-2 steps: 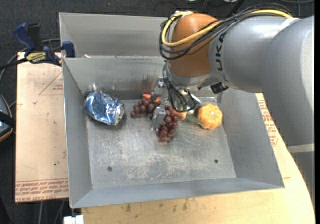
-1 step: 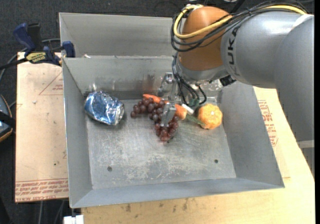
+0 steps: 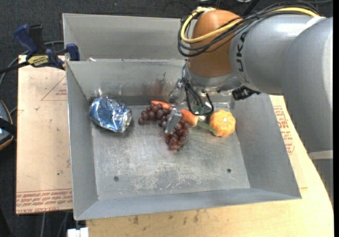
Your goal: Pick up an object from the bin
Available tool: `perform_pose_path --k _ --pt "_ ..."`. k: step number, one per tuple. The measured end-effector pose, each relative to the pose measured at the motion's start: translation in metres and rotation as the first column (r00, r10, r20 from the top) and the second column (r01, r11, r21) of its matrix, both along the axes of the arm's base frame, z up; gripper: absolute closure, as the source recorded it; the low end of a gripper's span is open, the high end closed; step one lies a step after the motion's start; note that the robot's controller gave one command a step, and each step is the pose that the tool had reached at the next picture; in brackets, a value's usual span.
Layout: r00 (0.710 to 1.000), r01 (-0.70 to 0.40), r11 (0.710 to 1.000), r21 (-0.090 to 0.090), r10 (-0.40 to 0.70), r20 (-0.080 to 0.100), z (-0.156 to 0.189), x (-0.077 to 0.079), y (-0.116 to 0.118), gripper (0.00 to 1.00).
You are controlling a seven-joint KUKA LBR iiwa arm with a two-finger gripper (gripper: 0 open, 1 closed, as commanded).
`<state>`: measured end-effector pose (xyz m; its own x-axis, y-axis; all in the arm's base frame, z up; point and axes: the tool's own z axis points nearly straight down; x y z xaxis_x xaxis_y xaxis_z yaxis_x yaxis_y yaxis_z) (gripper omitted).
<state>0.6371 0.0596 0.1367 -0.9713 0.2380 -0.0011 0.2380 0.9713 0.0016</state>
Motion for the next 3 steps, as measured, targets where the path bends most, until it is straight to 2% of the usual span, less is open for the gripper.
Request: perform_pose_path --k 1,2,3 --pt "0.999 0.037 0.999 0.010 -0.037 0.003 -0.0524 -0.0074 -0.0086 0.00" --pt "0.999 0.043 0.999 0.006 -0.043 0.027 -0.0462 -0.0014 -0.0114 1.00" --pt "0.999 0.043 0.999 0.006 -0.043 0.027 -0.0462 -0.0014 -0.0114 1.00"
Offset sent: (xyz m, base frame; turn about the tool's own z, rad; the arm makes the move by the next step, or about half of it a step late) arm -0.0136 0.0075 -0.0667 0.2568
